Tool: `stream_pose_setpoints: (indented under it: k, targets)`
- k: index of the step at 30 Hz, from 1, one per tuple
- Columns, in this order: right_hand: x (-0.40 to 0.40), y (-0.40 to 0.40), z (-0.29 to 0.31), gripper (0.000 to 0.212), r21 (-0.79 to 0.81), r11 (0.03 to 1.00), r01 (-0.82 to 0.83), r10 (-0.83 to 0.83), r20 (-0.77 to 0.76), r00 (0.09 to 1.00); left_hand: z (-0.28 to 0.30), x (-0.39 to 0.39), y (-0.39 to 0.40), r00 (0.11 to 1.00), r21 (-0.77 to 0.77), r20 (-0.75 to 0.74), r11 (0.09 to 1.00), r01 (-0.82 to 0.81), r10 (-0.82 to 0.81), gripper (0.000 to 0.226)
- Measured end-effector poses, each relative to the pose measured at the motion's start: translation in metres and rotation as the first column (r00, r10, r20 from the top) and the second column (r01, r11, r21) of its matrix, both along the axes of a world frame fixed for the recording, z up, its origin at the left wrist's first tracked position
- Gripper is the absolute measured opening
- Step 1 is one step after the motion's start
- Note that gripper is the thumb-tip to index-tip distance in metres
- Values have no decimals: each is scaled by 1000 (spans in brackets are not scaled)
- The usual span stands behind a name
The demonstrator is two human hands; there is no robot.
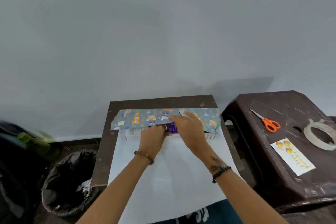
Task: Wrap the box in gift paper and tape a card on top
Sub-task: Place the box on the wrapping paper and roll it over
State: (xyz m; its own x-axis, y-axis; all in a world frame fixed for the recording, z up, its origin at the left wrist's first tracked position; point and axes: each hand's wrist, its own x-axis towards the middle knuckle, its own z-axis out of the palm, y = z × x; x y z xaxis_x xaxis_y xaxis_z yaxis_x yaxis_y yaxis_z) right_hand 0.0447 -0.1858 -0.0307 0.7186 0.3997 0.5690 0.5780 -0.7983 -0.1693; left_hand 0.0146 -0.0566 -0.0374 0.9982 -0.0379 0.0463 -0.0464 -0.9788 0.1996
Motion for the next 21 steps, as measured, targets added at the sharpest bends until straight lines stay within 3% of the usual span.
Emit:
stream_pose_setpoints:
  k: [3, 6, 9, 12, 14, 17, 18, 21]
  targets:
    - [-23, -10, -14, 38, 25, 997, -79, 80, -47, 996, -8, -26, -5, 946, 144, 271, 979, 143, -177, 18]
    - [-35, -17, -31, 28, 34, 988, -153, 155, -110, 982, -13, -42, 0, 880, 222, 355, 943, 248, -316, 12]
    - [-43, -24, -45, 29, -86, 986, -145, 133, -130, 983, -2, -47, 13, 882, 97, 407, 971, 218, -239, 25]
    - [-47, -31, -50, 39, -78, 979, -189, 168, -219, 961, 22, -30, 19, 898, -38, 407, 979, 199, -167, 27]
    - [-46, -34, -48, 42, 42, 977, -208, 211, -309, 927, 29, -10, 22, 953, -65, 219, 972, 228, -209, 34]
    - [-33, -34, -40, 26, 186, 973, -133, 193, -352, 916, 29, 18, 26, 943, 47, -207, 960, 277, -262, 81]
    - [-27, -35, -40, 24, 186, 977, -108, 170, -360, 917, 25, 24, 28, 924, 100, -296, 954, 282, -242, 90]
    - [-12, -39, -47, 51, 51, 995, -80, 94, -426, 900, 5, 32, 36, 885, 154, -442, 959, 238, -148, 104]
